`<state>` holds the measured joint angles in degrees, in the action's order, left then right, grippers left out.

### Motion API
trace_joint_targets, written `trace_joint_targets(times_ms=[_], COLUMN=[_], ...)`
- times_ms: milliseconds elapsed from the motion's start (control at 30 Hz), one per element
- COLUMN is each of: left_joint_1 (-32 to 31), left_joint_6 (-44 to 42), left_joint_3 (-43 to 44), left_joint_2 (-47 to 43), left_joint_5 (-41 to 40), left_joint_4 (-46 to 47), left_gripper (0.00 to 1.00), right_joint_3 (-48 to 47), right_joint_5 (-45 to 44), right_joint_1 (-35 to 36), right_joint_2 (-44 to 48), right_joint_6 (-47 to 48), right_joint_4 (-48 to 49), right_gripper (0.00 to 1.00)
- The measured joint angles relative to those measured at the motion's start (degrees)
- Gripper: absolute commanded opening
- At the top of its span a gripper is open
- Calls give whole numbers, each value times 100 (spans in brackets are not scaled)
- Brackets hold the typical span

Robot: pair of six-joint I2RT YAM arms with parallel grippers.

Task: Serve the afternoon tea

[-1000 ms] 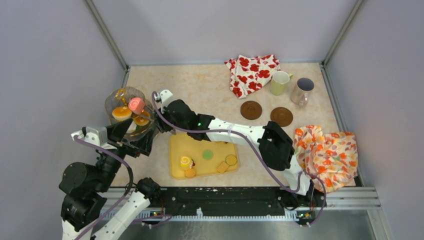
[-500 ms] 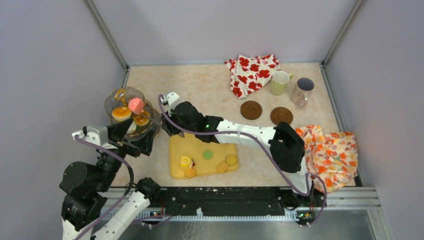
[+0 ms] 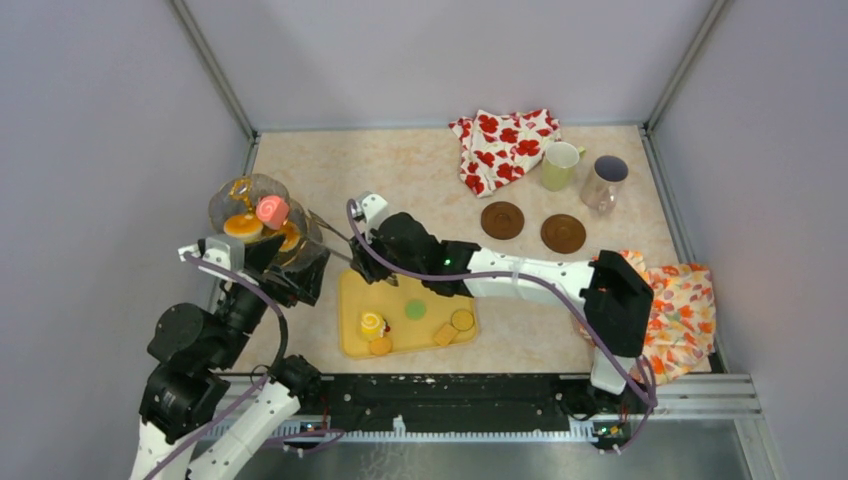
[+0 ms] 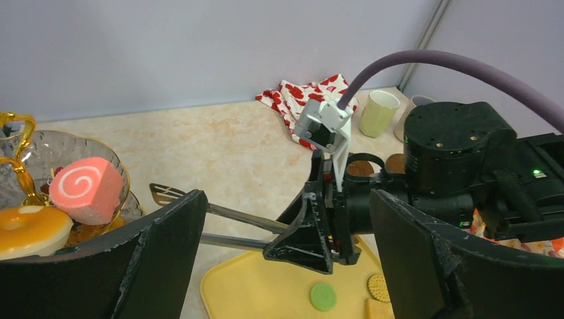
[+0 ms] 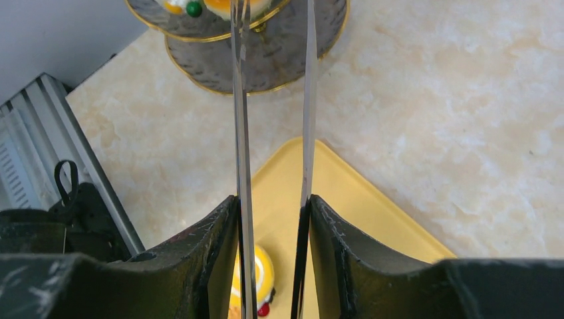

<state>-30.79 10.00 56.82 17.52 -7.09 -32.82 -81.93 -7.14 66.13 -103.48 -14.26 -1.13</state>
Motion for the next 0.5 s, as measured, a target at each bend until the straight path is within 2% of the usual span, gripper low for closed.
trace_joint_targets(times_ms=[233, 500], left_joint_1=[0, 0], left_joint_6=[17, 35], left_joint_3=[-267, -1075], left_joint_2=[22, 22], left_joint_5=[2, 52], left_joint_4=[201, 442], left_gripper=[99, 99], right_joint_3=[957, 1829], right_joint_5=[-87, -245], right_joint_1=[0, 0], right_joint_2=[883, 2216], right_joint_6=[-160, -413], right_joint_4=[-452, -1145], right_gripper=[41, 41])
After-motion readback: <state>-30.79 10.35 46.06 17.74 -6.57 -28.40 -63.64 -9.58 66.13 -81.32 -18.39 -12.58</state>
